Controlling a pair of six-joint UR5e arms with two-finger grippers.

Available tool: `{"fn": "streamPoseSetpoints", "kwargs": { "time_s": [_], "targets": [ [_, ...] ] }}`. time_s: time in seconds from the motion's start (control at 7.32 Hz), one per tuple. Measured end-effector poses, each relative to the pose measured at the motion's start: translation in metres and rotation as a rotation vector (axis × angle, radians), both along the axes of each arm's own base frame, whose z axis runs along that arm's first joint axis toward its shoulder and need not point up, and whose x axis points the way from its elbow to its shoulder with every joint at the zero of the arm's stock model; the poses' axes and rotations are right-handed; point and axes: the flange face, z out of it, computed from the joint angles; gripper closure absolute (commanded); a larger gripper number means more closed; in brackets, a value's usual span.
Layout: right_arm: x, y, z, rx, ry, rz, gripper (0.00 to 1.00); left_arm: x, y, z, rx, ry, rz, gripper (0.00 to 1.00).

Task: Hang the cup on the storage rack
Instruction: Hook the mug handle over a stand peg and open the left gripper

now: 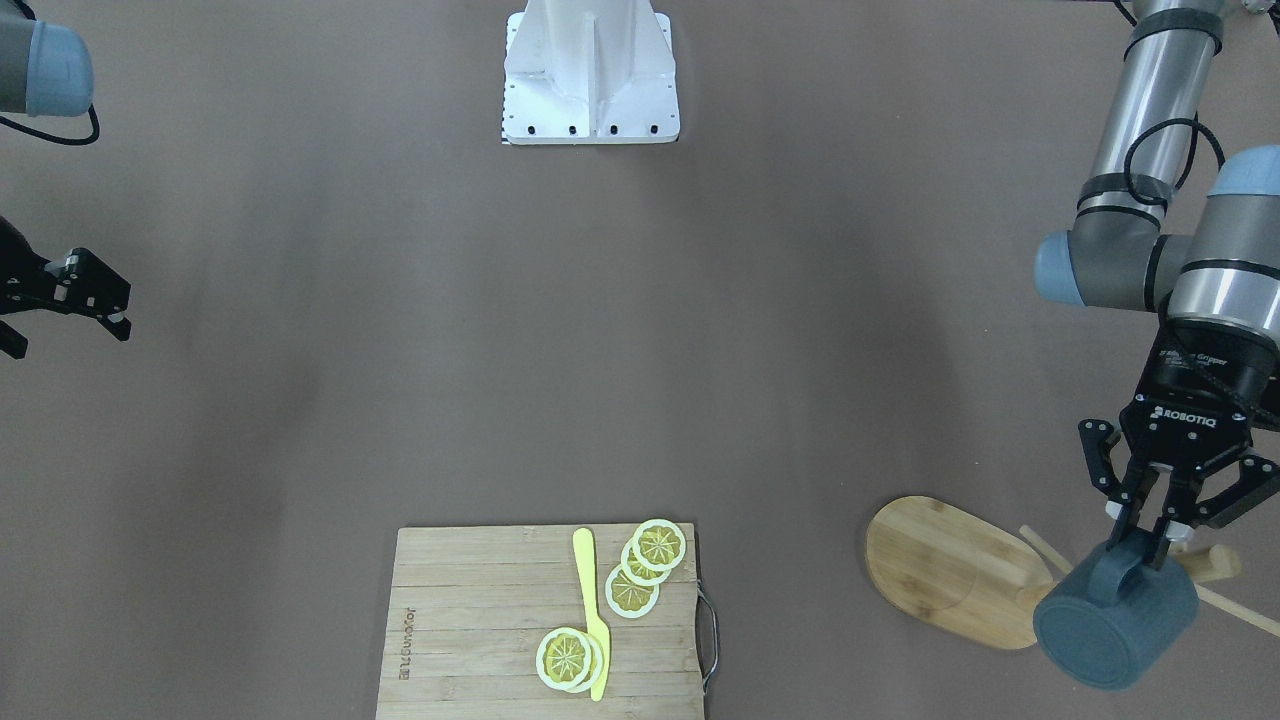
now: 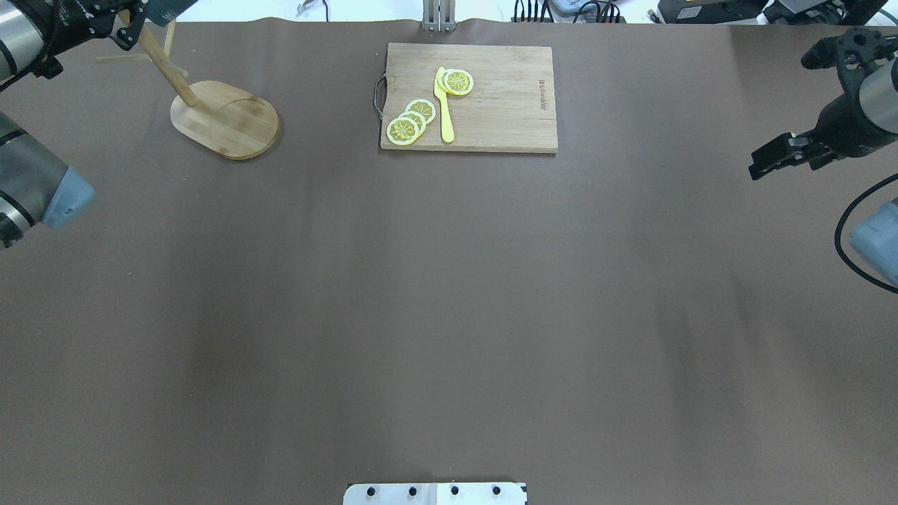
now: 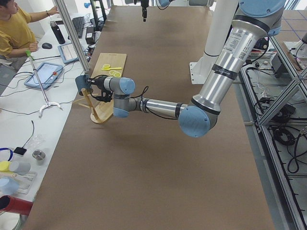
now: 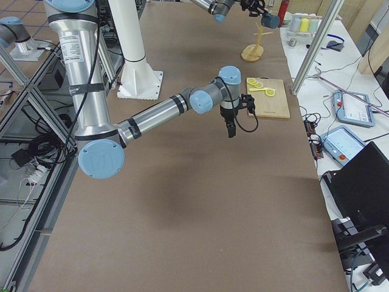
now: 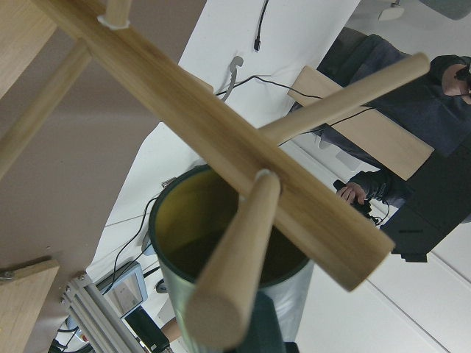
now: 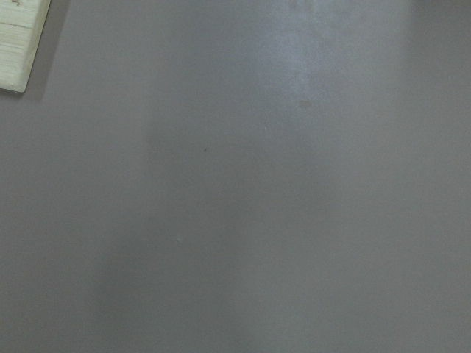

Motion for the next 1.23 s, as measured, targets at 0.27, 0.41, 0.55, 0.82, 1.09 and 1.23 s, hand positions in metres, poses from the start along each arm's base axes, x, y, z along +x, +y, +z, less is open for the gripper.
{"fn": "streamPoseSetpoints", "kwargs": {
  "time_s": [0.27,0.41,0.55,0.82,1.09,1.23],
  "targets": [
    [0.0,0.0,0.0,0.0,0.0,-0.001,0.0,0.001,0.0,0.004,-0.004,-0.003,0.003,0.03],
    [-0.001,-0.001,0.001,-0.001,0.0,-0.002,0.0,0.001,0.001,0.004,-0.002,-0.004,0.003,0.03],
    [-0.001,-0.001,0.001,-0.001,0.0,-0.003,0.0,-0.001,0.003,-0.001,0.01,0.0,0.003,0.03],
    [0.007,-0.003,0.002,-0.001,0.002,0.008,0.0,-0.012,0.02,-0.022,0.086,-0.007,-0.004,0.02],
    [0.032,-0.008,0.008,-0.004,0.009,0.039,0.0,-0.03,0.05,-0.026,0.204,-0.133,-0.028,0.02],
    [0.042,-0.008,0.014,-0.006,0.014,0.045,0.0,-0.038,0.063,-0.013,0.262,-0.259,-0.045,0.02]
  ]
}}
